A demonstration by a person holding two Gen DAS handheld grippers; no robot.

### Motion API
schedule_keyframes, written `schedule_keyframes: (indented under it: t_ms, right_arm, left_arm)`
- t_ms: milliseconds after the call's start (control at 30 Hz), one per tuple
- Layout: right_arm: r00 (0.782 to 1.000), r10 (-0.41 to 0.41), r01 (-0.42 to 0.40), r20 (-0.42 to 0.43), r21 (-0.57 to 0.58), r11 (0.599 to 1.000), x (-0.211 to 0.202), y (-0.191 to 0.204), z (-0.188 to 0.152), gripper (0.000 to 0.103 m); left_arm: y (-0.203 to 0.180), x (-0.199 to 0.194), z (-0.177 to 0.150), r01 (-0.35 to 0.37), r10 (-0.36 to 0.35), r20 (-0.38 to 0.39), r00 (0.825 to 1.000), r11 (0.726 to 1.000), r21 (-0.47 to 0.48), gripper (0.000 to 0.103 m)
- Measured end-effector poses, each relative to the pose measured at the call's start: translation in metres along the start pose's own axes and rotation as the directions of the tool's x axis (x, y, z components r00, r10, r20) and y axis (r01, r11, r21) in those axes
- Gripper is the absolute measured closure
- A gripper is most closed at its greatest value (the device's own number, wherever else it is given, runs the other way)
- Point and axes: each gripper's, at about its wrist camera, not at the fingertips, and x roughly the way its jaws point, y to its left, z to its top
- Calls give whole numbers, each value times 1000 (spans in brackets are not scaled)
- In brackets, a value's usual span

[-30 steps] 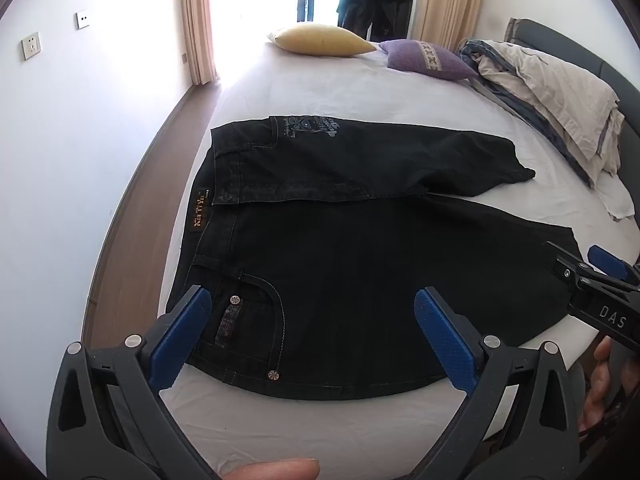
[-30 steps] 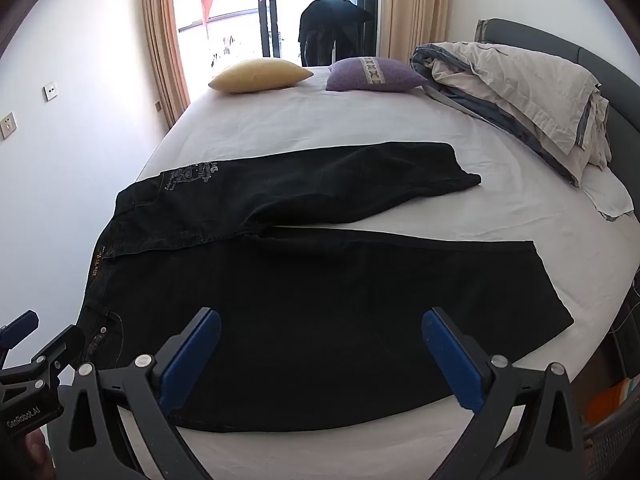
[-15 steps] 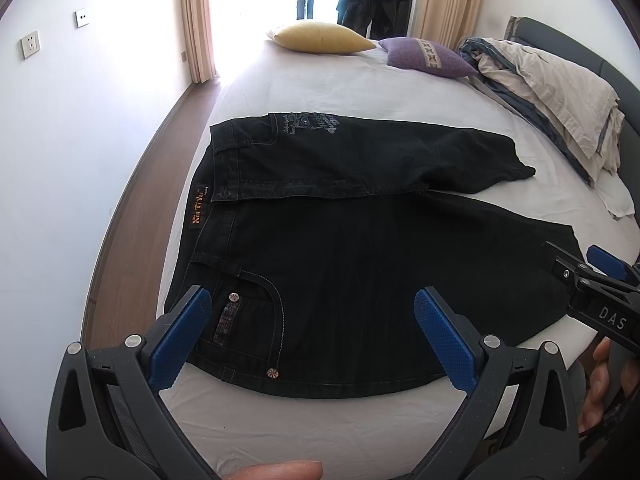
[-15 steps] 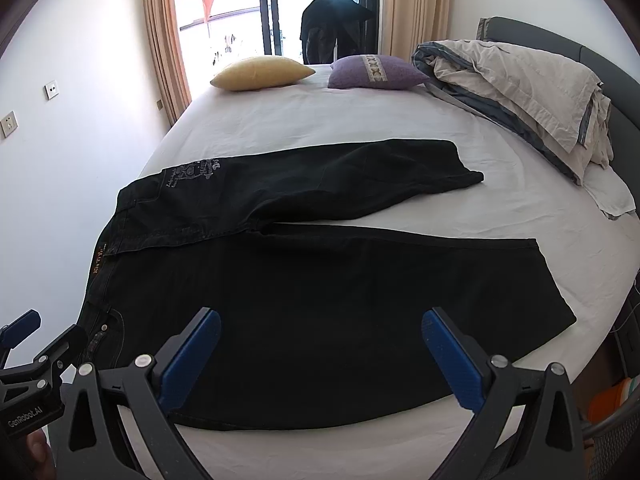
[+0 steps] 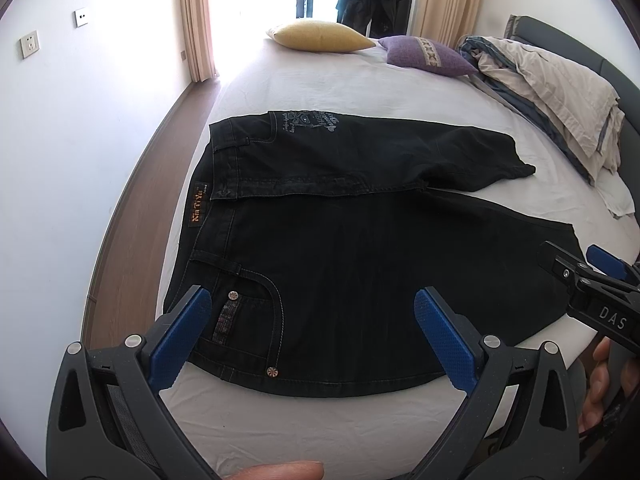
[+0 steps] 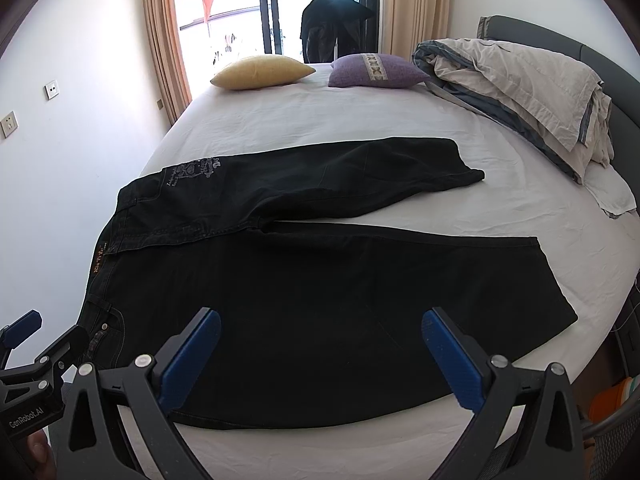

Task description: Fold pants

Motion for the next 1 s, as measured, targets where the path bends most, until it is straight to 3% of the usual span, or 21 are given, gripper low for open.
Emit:
schedule_keyframes:
  t_ms: [1000]
  right_arm:
    - [1000, 2, -2, -2, 1, 1000, 2, 0, -2, 0]
  left_arm:
    - [-5, -1, 1, -1, 1, -5, 1000, 1000, 0, 0]
